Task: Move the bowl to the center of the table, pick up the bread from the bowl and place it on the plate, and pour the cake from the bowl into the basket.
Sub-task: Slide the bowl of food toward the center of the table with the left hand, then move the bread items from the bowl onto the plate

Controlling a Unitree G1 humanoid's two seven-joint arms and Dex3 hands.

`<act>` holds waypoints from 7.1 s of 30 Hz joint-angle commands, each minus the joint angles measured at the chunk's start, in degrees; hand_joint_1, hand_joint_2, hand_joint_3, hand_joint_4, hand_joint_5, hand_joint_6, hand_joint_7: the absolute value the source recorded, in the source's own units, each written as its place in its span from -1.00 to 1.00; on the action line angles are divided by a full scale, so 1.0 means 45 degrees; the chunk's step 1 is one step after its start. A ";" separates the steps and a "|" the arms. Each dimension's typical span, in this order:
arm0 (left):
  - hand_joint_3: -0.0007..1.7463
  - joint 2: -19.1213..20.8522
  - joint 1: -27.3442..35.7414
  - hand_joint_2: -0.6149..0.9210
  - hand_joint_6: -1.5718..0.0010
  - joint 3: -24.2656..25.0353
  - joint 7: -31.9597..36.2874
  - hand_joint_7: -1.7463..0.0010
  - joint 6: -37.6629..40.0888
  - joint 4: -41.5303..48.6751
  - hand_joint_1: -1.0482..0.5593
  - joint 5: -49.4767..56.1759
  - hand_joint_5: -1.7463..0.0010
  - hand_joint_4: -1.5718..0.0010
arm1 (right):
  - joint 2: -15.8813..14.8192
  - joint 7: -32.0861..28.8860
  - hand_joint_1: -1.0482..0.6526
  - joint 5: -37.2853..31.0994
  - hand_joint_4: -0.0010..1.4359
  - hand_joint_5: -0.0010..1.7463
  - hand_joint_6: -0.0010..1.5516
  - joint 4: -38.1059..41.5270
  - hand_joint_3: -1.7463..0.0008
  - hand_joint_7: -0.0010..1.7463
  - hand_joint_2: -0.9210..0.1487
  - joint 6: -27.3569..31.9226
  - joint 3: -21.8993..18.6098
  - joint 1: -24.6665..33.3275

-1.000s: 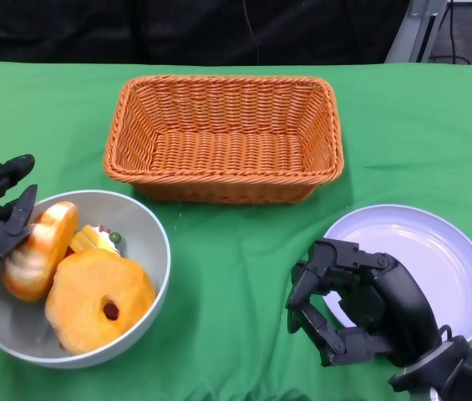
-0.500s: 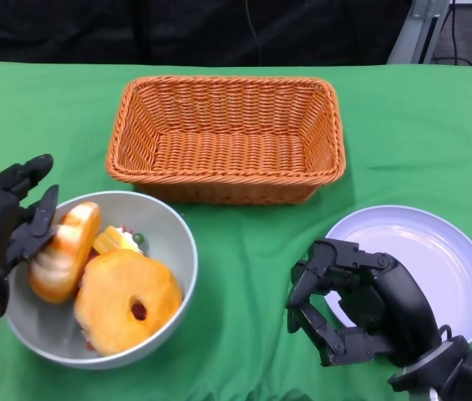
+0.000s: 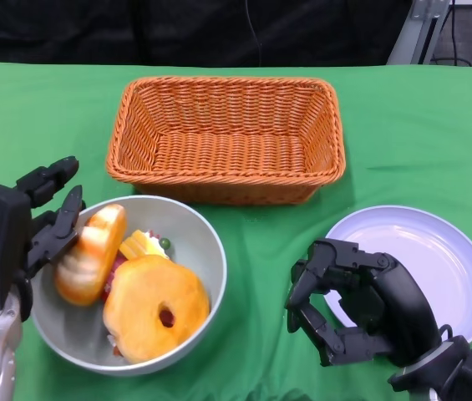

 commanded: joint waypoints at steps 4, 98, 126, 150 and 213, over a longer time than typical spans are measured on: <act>-0.30 -0.0461 0.0644 1.00 0.45 -0.0493 -0.0280 1.00 0.0952 -0.0538 -0.41 -0.0001 0.99 0.25 | -0.0070 -0.0076 0.22 -0.0017 0.17 0.84 0.01 -0.0150 -0.33 0.46 -0.17 -0.0115 -0.0030 0.0038; -0.51 0.0313 -0.1536 0.99 -0.24 0.1615 -0.3598 0.00 -0.7794 0.4350 0.31 -0.1915 -0.58 -0.04 | -0.1058 -0.0478 0.11 -0.0726 0.09 0.58 0.02 -0.1142 -0.17 0.21 -0.21 0.0369 -0.0231 -0.0153; 0.02 -0.0016 -0.2454 0.70 -0.05 0.1968 -0.3930 -0.40 -0.9296 0.6921 0.25 -0.2011 -0.67 -0.02 | -0.3419 -0.4258 -0.40 -0.8614 -0.13 -0.52 -0.03 -0.1875 1.00 -1.00 -0.86 -0.2234 0.0707 -0.4315; -0.82 0.0850 -0.2209 1.00 -0.37 0.1060 -0.1479 0.71 -0.5079 0.5044 -0.10 -0.0125 -0.31 0.02 | -0.2673 -0.7199 -0.59 -1.1641 -0.12 -0.91 -0.17 0.2410 0.98 -1.00 -0.88 -0.3341 0.3711 -0.8727; -0.50 0.1471 -0.0504 0.74 0.08 0.1921 -0.4969 -0.76 -0.6776 0.2759 0.11 -0.2124 -0.94 0.06 | -0.1885 -1.2696 -0.67 -1.5136 0.04 -0.84 -0.07 0.5777 0.99 -0.99 -0.91 -0.2160 0.7329 -1.0338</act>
